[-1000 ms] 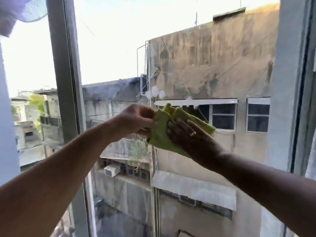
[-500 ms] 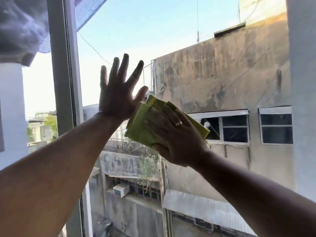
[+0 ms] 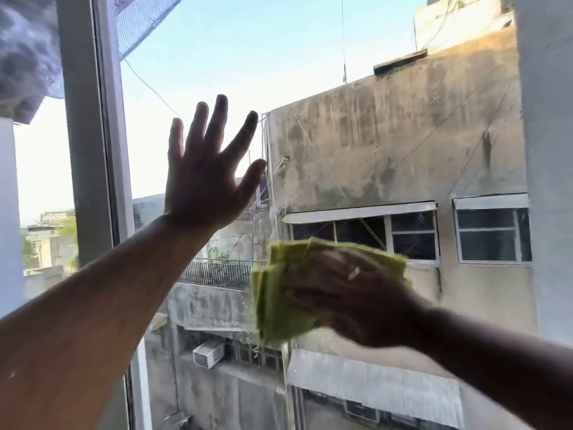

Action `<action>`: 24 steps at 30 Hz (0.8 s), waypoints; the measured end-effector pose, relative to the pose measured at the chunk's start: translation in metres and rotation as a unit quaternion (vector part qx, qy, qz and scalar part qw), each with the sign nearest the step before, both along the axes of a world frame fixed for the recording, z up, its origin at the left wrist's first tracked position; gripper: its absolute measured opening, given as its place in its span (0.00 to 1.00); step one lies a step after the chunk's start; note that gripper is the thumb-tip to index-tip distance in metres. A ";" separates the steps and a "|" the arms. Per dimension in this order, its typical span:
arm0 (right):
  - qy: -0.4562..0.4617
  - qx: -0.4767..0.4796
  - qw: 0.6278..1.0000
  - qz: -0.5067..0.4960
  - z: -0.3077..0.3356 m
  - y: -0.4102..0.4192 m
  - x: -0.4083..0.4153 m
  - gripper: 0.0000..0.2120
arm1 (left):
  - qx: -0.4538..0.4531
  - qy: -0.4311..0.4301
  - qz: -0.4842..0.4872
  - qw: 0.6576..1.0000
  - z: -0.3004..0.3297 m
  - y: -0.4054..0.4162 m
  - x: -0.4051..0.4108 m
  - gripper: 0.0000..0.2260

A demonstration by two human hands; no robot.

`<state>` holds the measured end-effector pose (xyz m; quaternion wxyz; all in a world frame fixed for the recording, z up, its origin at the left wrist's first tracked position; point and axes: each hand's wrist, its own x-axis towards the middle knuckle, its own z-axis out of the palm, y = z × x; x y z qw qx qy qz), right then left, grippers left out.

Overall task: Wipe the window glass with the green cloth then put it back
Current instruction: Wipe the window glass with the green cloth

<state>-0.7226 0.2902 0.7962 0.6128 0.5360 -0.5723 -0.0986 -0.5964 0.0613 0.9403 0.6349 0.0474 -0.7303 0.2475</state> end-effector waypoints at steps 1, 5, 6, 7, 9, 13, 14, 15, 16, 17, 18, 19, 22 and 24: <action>-0.020 -0.067 0.997 -0.012 0.016 0.017 -0.013 0.26 | 0.000 0.003 -0.001 1.000 0.000 0.001 0.000 0.29; -0.238 -0.476 0.845 -0.044 0.055 0.061 -0.034 0.29 | 0.002 -0.001 0.000 1.000 0.001 0.002 0.001 0.30; -0.255 -0.501 0.826 -0.041 0.040 0.048 -0.028 0.29 | 0.001 -0.001 0.000 1.000 0.000 0.002 0.000 0.30; -0.237 -0.476 0.846 -0.032 0.017 0.030 -0.020 0.29 | -0.002 0.001 0.001 1.000 0.000 0.002 -0.001 0.30; -0.140 -0.280 0.950 -0.002 -0.037 -0.003 0.001 0.29 | -0.006 0.009 0.003 1.000 0.000 0.002 -0.002 0.30; -0.001 0.000 1.000 -0.012 -0.051 0.033 -0.017 0.25 | -0.008 0.011 -0.004 1.000 -0.002 0.002 -0.001 0.29; -0.026 -0.064 0.997 -0.019 -0.037 0.052 -0.031 0.25 | -0.008 0.012 -0.005 1.000 -0.002 0.002 -0.001 0.29; -0.081 -0.170 0.982 -0.026 -0.023 0.070 -0.042 0.27 | -0.007 0.013 -0.006 1.000 -0.002 0.002 -0.002 0.29; -0.147 -0.284 0.947 -0.043 -0.010 0.090 -0.053 0.30 | -0.004 0.013 -0.007 1.000 -0.002 0.002 -0.003 0.29; -0.214 -0.385 0.896 -0.062 0.002 0.106 -0.058 0.32 | -0.001 0.015 -0.007 1.000 -0.002 0.002 -0.004 0.29; -0.269 -0.467 0.840 -0.064 0.008 0.114 -0.060 0.34 | 0.001 0.019 -0.006 1.000 -0.002 0.002 -0.005 0.29; -0.308 -0.529 0.789 -0.064 0.011 0.111 -0.057 0.36 | 0.002 0.022 -0.005 1.000 -0.002 0.002 -0.006 0.29; -0.286 -0.544 0.786 -0.063 -0.002 0.046 -0.024 0.34 | 0.007 0.024 -0.001 1.000 -0.002 0.002 -0.009 0.29; -0.213 -0.370 0.904 -0.005 -0.024 -0.012 0.008 0.32 | 0.013 0.019 0.007 1.000 -0.003 0.004 -0.009 0.29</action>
